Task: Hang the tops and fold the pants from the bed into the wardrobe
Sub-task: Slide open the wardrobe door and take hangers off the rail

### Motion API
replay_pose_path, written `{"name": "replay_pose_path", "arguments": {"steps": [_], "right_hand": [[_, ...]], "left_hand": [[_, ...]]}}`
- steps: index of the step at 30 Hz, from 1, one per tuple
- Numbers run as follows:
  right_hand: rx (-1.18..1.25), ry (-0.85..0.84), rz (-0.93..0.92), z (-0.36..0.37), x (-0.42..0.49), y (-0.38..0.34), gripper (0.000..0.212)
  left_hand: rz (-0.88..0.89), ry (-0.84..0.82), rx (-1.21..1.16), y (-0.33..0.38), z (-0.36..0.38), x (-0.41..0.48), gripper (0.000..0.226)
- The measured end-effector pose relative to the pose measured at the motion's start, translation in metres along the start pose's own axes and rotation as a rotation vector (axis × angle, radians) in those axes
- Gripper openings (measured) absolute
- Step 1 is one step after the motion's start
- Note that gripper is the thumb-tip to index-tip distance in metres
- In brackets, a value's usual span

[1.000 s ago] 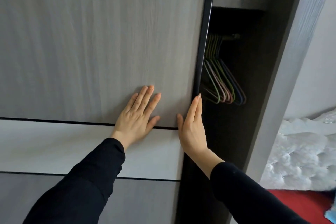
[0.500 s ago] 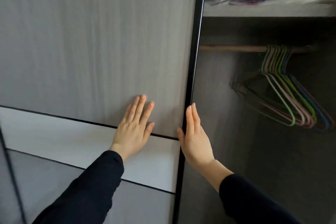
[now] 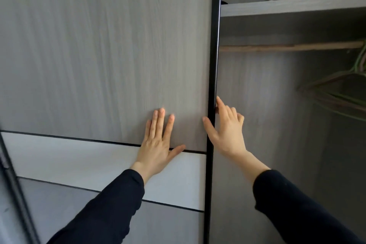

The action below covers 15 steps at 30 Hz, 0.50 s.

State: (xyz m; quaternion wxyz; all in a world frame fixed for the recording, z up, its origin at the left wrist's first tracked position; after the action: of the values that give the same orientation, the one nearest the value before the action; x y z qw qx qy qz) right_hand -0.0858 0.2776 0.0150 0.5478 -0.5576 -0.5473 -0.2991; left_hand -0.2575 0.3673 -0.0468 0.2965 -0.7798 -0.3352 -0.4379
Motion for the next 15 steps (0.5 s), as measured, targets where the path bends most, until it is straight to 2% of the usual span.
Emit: {"name": "replay_pose_path", "arguments": {"steps": [3,8,11,15], "right_hand": [[-0.034,0.047,0.004,0.022,0.007,-0.024,0.049],[-0.204,0.058,-0.162,0.05,0.011,-0.063,0.042],[-0.329,-0.033,-0.277,0.067,0.013,-0.089,0.045],[-0.497,-0.265,-0.367,0.088,0.015,-0.116,0.056]], "left_hand": [[-0.006,-0.04,0.013,-0.036,-0.002,-0.009,0.094],[-0.032,-0.092,0.044,-0.08,-0.007,-0.02,0.096],[-0.038,-0.099,0.089,-0.104,-0.009,-0.025,0.096],[-0.053,-0.114,0.103,-0.127,-0.011,-0.029,0.096]]}}
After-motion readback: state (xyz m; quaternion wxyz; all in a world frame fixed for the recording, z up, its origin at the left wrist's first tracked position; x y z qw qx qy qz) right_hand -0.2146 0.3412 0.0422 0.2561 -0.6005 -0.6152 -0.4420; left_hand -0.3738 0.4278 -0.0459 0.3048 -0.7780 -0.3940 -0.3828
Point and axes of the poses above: each hand's wrist, its own x-axis towards the middle knuckle, its own z-axis out of the palm, y = z × x, the point moved 7 cm from there along x, towards the middle knuckle, and after that the axes turned 12 degrees about y, right-handed, at the moved point
